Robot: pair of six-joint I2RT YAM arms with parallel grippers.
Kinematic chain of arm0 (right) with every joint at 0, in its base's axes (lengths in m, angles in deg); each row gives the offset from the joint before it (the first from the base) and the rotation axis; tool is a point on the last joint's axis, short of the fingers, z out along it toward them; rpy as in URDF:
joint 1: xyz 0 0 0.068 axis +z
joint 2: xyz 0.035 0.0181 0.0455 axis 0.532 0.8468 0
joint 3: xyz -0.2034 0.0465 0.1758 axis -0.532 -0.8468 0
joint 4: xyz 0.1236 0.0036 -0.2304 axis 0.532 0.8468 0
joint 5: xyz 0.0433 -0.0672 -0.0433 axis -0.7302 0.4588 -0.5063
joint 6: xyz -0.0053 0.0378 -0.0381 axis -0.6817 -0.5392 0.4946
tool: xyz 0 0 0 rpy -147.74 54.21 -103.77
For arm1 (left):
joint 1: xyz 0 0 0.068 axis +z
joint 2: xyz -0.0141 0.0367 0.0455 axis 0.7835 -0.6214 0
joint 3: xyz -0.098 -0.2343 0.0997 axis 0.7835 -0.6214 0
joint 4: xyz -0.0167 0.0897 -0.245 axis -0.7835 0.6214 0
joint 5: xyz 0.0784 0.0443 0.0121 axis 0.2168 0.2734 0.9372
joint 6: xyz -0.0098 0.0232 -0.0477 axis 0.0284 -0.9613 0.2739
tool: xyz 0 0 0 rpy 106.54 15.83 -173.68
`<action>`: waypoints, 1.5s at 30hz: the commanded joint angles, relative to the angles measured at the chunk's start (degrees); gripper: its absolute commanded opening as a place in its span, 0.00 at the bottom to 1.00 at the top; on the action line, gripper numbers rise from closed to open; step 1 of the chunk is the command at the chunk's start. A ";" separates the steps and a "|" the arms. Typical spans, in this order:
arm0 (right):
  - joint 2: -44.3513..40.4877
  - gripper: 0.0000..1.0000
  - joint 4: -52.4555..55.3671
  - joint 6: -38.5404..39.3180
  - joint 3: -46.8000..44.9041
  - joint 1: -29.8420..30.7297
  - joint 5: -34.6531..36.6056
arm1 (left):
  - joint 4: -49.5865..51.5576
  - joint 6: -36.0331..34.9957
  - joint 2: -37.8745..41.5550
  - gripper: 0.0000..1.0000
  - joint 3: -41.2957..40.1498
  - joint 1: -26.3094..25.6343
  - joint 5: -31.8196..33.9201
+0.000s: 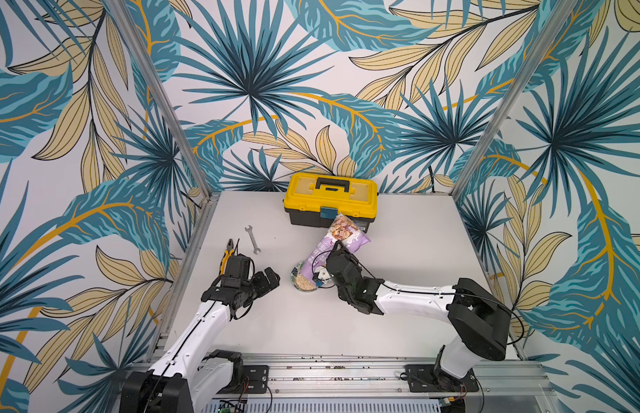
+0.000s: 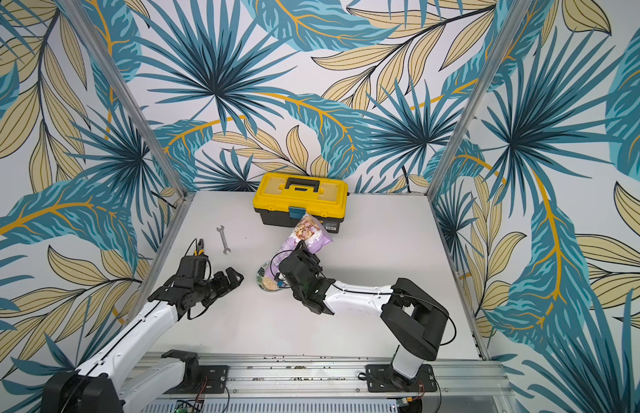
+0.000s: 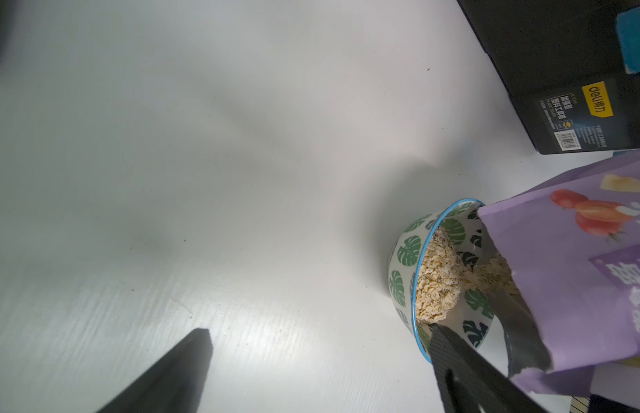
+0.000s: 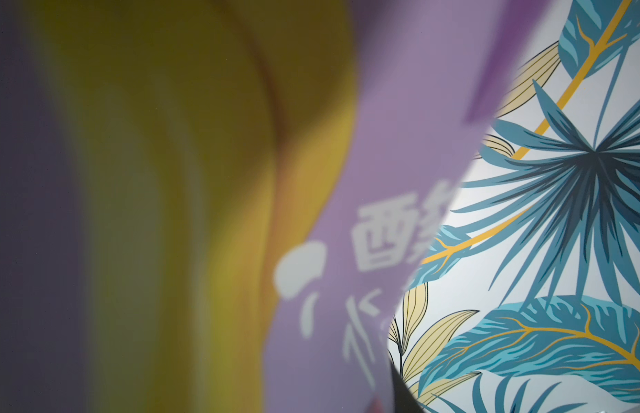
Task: Pour the oats into the breakfast bowl
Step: Pour the oats into the bowl.
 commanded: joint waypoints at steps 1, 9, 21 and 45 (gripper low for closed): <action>-3.39 0.00 -12.82 3.70 -0.12 0.20 4.55 | 0.69 -1.34 -0.21 1.00 1.97 0.32 0.40; -2.26 0.00 -13.35 1.71 -1.37 0.81 4.29 | 0.55 -1.12 0.14 1.00 1.54 0.37 0.40; -2.87 0.00 -15.75 3.20 -1.75 1.94 2.45 | 1.17 -1.34 0.10 1.00 1.72 0.33 0.67; -1.92 0.00 -19.37 5.93 -3.49 4.08 1.17 | 1.76 -1.69 0.40 1.00 2.33 0.33 0.68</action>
